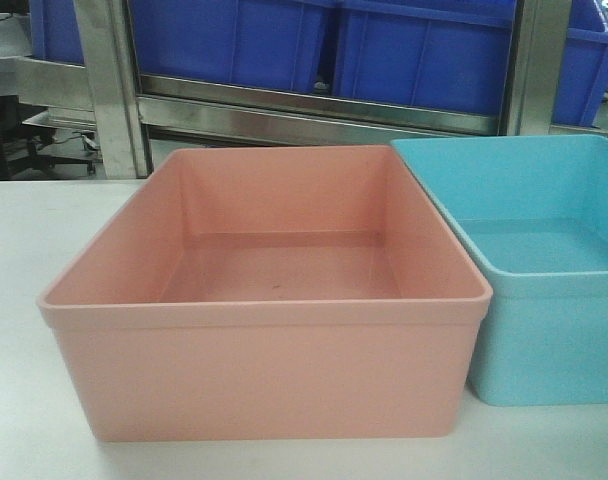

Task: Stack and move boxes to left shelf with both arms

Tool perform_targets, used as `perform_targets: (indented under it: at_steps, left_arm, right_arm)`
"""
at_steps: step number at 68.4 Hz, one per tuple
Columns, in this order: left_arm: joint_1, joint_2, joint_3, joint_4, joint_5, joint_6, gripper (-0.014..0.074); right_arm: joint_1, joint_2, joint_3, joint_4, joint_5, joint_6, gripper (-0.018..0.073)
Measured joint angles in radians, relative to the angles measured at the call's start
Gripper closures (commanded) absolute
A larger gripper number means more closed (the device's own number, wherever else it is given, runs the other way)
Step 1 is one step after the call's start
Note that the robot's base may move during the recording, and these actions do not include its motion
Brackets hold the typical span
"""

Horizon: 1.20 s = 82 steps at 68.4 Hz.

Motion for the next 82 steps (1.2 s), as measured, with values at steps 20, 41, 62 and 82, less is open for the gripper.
perform_targets:
  at_steps: [20, 41, 62, 82]
  left_arm:
    - [0.000, -0.004, 0.000, 0.002, -0.014, 0.000, 0.0608]
    - [0.000, -0.004, 0.000, 0.002, -0.016, 0.000, 0.0608]
    - [0.000, -0.004, 0.000, 0.002, -0.016, 0.000, 0.0608]
    - [0.000, -0.004, 0.000, 0.002, -0.016, 0.000, 0.0608]
  right_arm:
    - [0.000, 0.055, -0.068, 0.000, 0.145, -0.008, 0.0503]
    - [0.000, 0.397, -0.330, 0.000, 0.324, -0.146, 0.0503]
    - [0.000, 0.682, -0.522, 0.016, 0.518, -0.153, 0.0500]
    - [0.000, 1.042, -0.735, 0.027, 0.612, -0.069, 0.0267]
